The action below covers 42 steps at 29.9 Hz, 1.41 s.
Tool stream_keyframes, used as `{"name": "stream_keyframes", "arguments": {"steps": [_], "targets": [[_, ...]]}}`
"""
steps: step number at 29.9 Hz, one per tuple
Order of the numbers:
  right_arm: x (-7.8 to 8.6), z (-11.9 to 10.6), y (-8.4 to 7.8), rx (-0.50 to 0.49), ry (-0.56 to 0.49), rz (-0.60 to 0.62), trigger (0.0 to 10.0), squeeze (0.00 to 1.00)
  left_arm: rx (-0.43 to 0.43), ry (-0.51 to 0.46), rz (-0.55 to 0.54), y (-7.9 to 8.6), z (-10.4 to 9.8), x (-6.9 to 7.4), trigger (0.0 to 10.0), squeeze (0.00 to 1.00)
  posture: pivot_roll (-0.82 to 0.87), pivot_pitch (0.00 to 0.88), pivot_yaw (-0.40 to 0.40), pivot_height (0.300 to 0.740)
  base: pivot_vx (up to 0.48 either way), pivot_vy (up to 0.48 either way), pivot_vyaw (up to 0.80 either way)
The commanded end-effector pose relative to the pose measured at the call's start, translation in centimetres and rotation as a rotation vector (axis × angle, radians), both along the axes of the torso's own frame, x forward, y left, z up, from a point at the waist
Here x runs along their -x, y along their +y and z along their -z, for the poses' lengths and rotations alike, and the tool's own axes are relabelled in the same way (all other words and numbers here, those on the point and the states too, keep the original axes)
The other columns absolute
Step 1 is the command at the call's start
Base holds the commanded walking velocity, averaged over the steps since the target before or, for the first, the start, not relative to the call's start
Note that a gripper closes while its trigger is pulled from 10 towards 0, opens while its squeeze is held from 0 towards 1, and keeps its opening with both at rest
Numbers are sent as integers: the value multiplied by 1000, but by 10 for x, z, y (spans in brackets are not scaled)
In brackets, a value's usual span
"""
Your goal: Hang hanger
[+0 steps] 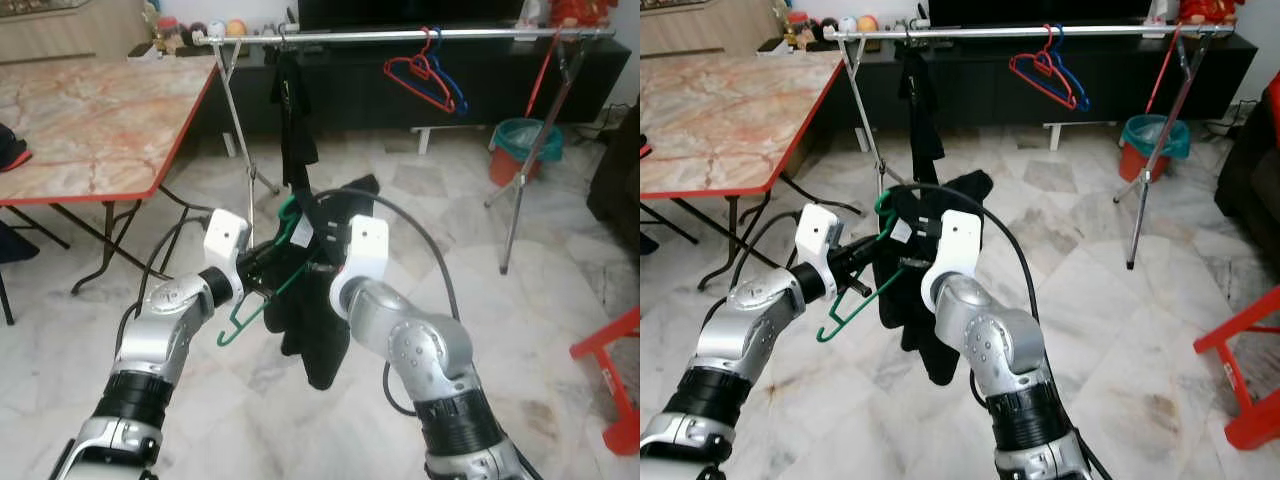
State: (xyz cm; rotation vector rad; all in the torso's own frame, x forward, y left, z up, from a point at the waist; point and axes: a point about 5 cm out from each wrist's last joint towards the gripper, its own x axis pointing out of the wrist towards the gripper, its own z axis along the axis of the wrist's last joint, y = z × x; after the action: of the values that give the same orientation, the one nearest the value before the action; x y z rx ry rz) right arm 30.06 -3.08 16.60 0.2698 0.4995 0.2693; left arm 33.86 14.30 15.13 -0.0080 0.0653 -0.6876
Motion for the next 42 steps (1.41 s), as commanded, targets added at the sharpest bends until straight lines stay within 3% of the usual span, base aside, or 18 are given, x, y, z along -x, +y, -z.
{"name": "stream_keyframes", "arguments": {"steps": [1, 8, 12, 18, 31, 39, 40, 41, 42], "targets": [[13, 8, 11, -29, 52, -50, 10000, 0, 33, -105, -60, 9, -23, -6, 10000, 0, -30, 16, 63, 740, 0, 0, 0], [11, 0, 9, -74, -11, -47, 10000, 0, 56, -123, -66, 10, -27, -8, 10000, 0, -26, 12, 66, 740, 0, 0, 0], [-1, -18, 2, -43, -166, -24, 10000, 0, 49, -73, 95, -1, -22, 5, 10000, 0, -24, 11, 66, 740, 0, 0, 0], [-12, -33, -2, -25, -275, -36, 10000, 0, 30, -30, 160, -6, -12, 13, 10000, 0, -25, 11, 62, 740, 0, 0, 0], [8, -38, 26, -26, -405, -369, 10000, 0, 33, 10, 244, -12, -9, 22, 10000, 0, -27, 14, 64, 740, 0, 0, 0], [2, -23, 16, 61, -359, -332, 10000, 0, 34, 22, 270, -14, -8, 25, 10000, 0, -25, 15, 64, 740, 0, 0, 0], [1, -23, 14, 61, -359, -333, 10000, 278, 33, 24, 272, -14, -8, 26, 10000, 0, -26, 17, 65, 740, 0, 0, 0], [0, -22, 11, 66, -358, -331, 10000, 1000, 34, 24, 274, -14, -8, 26, 10000, 0, -26, 17, 65, 740, 0, 0, 0], [0, -22, 11, 66, -358, -331, 10000, 1000, 34, 24, 274, -14, -8, 26, 10000, 0, -26, 17, 65, 740, 0, 0, 0]]}}
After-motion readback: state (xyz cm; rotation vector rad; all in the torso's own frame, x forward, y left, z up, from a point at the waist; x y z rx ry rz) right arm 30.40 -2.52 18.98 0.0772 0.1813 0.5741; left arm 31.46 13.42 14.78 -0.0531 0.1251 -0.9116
